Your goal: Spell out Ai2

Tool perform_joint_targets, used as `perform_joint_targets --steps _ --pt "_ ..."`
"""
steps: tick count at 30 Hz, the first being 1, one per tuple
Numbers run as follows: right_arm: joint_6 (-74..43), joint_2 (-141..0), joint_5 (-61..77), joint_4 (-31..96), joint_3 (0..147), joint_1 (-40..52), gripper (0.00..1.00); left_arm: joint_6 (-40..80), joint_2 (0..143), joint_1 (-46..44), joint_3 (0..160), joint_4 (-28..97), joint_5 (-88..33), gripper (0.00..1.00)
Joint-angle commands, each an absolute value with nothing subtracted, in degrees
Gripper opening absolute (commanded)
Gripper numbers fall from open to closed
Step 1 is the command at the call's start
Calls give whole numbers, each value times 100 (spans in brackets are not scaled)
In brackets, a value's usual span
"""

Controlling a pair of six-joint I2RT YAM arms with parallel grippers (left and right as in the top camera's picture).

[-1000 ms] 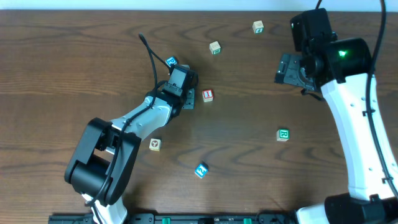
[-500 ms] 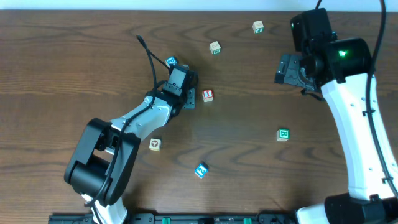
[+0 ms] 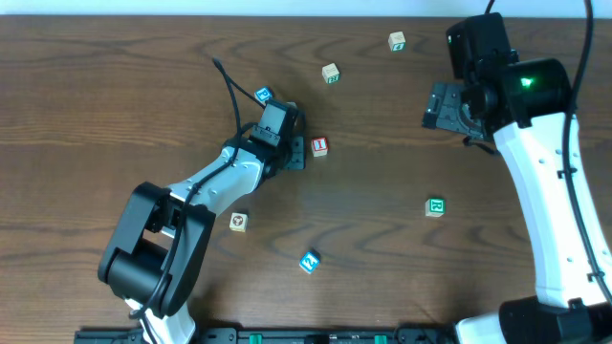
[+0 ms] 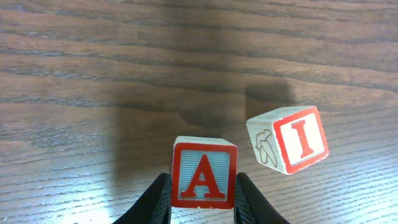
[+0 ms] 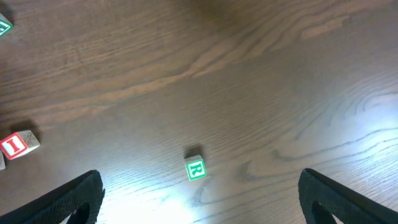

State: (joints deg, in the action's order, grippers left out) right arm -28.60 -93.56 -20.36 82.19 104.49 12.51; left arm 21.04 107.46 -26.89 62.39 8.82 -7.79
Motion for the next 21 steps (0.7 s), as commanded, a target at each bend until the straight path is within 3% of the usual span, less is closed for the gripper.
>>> perform_joint_targets --steps 1,6,21 --pt "-2797 -9286 -2121 8239 10425 1273 99 2147 10831 -2707 6191 1013 -1002 36" --pt "-2797 -9286 -2121 8259 10425 1271 99 2147 10831 -2707 6191 937 -893 42" --pt "-2799 -9286 -2121 8313 10425 1271 99 2187 10556 -2703 6285 1057 -1048 42"
